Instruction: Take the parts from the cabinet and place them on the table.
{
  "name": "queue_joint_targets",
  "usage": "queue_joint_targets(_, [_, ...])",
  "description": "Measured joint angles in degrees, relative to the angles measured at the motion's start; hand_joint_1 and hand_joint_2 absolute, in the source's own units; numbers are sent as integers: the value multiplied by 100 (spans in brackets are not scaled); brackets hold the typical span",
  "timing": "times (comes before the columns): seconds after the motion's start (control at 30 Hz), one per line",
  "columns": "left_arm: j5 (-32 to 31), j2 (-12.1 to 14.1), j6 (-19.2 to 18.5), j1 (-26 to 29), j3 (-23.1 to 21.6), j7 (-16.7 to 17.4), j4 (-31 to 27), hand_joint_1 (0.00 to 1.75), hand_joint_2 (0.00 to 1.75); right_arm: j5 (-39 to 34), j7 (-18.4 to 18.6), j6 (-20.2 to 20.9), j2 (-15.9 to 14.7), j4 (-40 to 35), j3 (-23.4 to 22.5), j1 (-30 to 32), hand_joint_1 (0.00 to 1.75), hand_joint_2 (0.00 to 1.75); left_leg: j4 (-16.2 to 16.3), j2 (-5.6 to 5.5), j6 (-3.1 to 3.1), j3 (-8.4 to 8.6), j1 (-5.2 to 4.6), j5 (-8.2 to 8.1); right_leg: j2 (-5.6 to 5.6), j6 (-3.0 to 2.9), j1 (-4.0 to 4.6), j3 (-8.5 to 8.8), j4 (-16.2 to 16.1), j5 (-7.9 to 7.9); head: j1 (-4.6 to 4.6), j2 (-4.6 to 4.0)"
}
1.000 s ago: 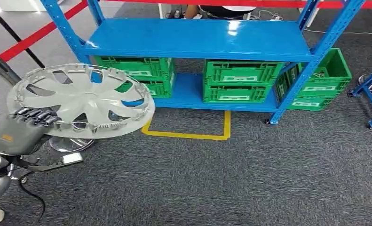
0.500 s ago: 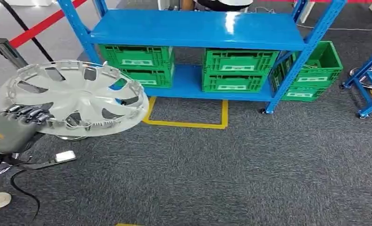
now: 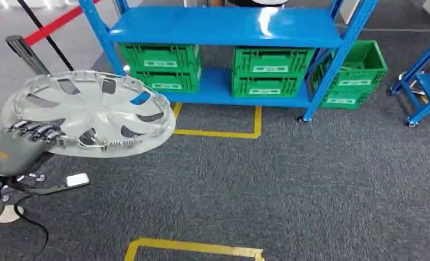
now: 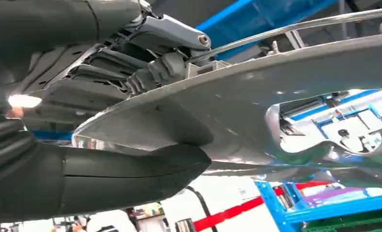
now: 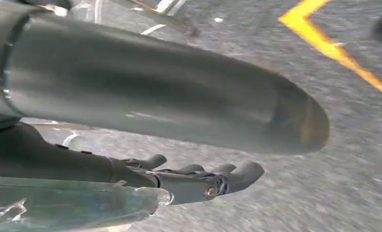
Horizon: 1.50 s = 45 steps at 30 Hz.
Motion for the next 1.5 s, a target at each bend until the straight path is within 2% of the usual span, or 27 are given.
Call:
queue_joint_targets(0.03, [-2,2,-13,3,-2,0,0,175,175,6,-2,-18,0,0,2,8,0,0,120,-5,-29,-48,2,-308,-12,-34,0,-53,3,62,-7,0])
queue_joint_targets(0.1, [-9,2,-33,1,-2,0,2,175,175,37,-2,-77,0,0,9,11,0,0,888,-6,-74,-247,15,-1074,-20,-77,-1,-135,6,193,-52,0])
queue_joint_targets(0.13, [-11,2,-50,6,-7,4,0,175,175,59,-2,-102,0,0,20,8,0,0,1388,-7,-90,-374,17,-1324,-21,-79,-1,-223,19,268,-57,0])
queue_joint_targets(0.17, [-11,2,-61,5,-13,11,2,175,175,81,-2,-131,0,-2,39,10,0,0,1782,-8,-100,-451,17,-1392,-21,-74,-1,-308,30,324,-57,0])
queue_joint_targets(0.2, [-24,2,-70,6,-17,20,0,175,175,98,0,-151,0,-2,50,15,0,0,1902,-7,-103,-418,17,-1314,-24,-65,-1,-378,37,367,-57,0])
queue_joint_targets(0.23, [-26,4,-87,7,-17,33,2,175,175,111,4,-177,0,-2,57,17,0,0,1782,-6,-106,-262,21,-1161,-81,-61,-6,-436,46,397,-57,0])
queue_joint_targets(0.3, [-28,4,-125,5,-17,50,0,175,175,138,9,-223,2,-2,72,26,0,0,867,68,-107,388,25,-871,-115,-21,-20,-519,79,443,-57,0])
queue_joint_targets(0.33, [-37,4,-138,0,-17,57,0,175,175,153,9,-245,-4,-2,94,28,0,0,333,321,-117,762,24,-875,-140,2,4,-527,107,453,-67,0])
queue_joint_targets(0.37, [-48,4,-155,-34,-24,63,0,175,175,162,11,-262,-9,-2,103,47,0,0,118,389,-104,869,-44,-930,-177,27,30,-567,141,444,-88,0])
queue_joint_targets(0.4, [-50,0,-155,-31,-28,72,-4,175,175,173,11,-275,-7,-2,114,49,0,0,118,347,-18,814,-21,-930,-216,66,54,-575,153,472,-74,2])
queue_joint_targets(0.47, [-59,2,-162,-18,-28,83,-4,175,175,177,11,-286,-7,-2,144,54,0,0,121,226,80,752,-36,-915,-334,109,47,-586,145,499,-72,0])
queue_joint_targets(0.5, [-61,2,-166,-13,-31,83,-4,175,175,177,11,-286,-7,-2,149,56,0,0,98,177,155,731,-16,-864,-360,145,39,-605,170,479,-90,0])
queue_joint_targets(0.53, [-61,2,-168,-13,-31,85,-4,175,175,179,2,-286,-4,-2,153,56,0,0,97,148,200,699,-8,-835,-238,194,27,-698,301,331,-64,0])
queue_joint_targets(0.57, [-61,-2,-170,-7,-33,87,-4,175,175,177,-4,-284,-2,-2,162,57,0,0,97,133,240,671,-8,-809,-148,216,22,-810,608,89,-39,0])
queue_joint_targets(0.63, [-55,-18,-181,7,-37,103,-4,175,175,148,-24,-278,-2,-2,168,59,0,0,100,53,290,596,-22,-754,-78,232,24,-1189,1551,-396,-37,0])
queue_joint_targets(0.67, [-39,-24,-192,34,-37,109,-4,175,175,127,-43,-262,0,-2,168,61,0,0,101,30,293,565,-30,-730,-72,230,24,-1334,1924,-530,-33,0])
queue_joint_targets(0.7, [-17,-22,-199,69,-35,114,-4,175,175,111,-66,-256,4,-2,168,68,0,0,103,10,291,543,-38,-709,-72,221,24,-1345,2010,-514,-33,0])
queue_joint_targets(0.73, [0,-22,-205,102,-35,118,-4,175,175,109,-72,-254,9,-2,168,74,0,0,106,-5,284,528,-42,-695,-72,207,24,-1218,1830,-384,-33,0])
queue_joint_targets(0.8, [50,-20,-208,167,-20,118,-4,175,175,109,-74,-254,13,-2,168,84,0,0,112,-32,257,518,-44,-669,-71,160,25,-663,877,63,-31,0])
queue_joint_targets(0.83, [76,-17,-208,188,-4,116,-4,175,175,109,-74,-256,13,-2,168,83,0,0,116,-38,242,518,-44,-659,-57,139,24,-382,404,222,-31,0])
queue_joint_targets(0.87, [116,-9,-208,203,22,116,-4,175,175,109,-74,-258,15,-2,168,74,0,0,147,-42,212,484,-84,-647,-35,130,32,-283,157,158,-31,0])
queue_joint_targets(0.9, [144,-4,-208,207,39,116,-4,175,175,109,-74,-267,17,-2,168,68,0,0,162,-42,188,443,-80,-623,-31,121,27,-271,149,169,-48,0])
queue_joint_targets(0.93, [168,2,-208,209,61,116,-4,175,175,109,-72,-271,33,-2,168,79,0,0,179,-41,226,411,-87,-638,-21,141,19,-300,135,193,-35,0])
queue_joint_targets(0.97, [179,4,-208,219,83,116,-4,175,175,109,-72,-271,39,-2,168,87,0,0,175,-40,323,393,-86,-592,-19,155,25,-315,137,206,-50,0])
queue_joint_targets(1.0, [184,13,-208,222,92,109,-4,175,175,109,-72,-271,48,-2,168,99,0,0,165,-41,336,385,-85,-579,-18,142,32,-329,138,224,-41,0])
queue_joint_targets(1.23, [195,13,-208,226,114,92,-4,175,175,109,-72,-273,59,-2,168,97,0,0,62,-40,167,353,-61,-454,-15,50,60,-420,148,289,-44,0])
queue_joint_targets(1.5, [195,13,-208,233,116,92,-4,175,175,109,-72,-273,61,-2,168,97,0,0,61,-40,106,285,-50,-412,-18,26,71,-488,158,333,-41,0])
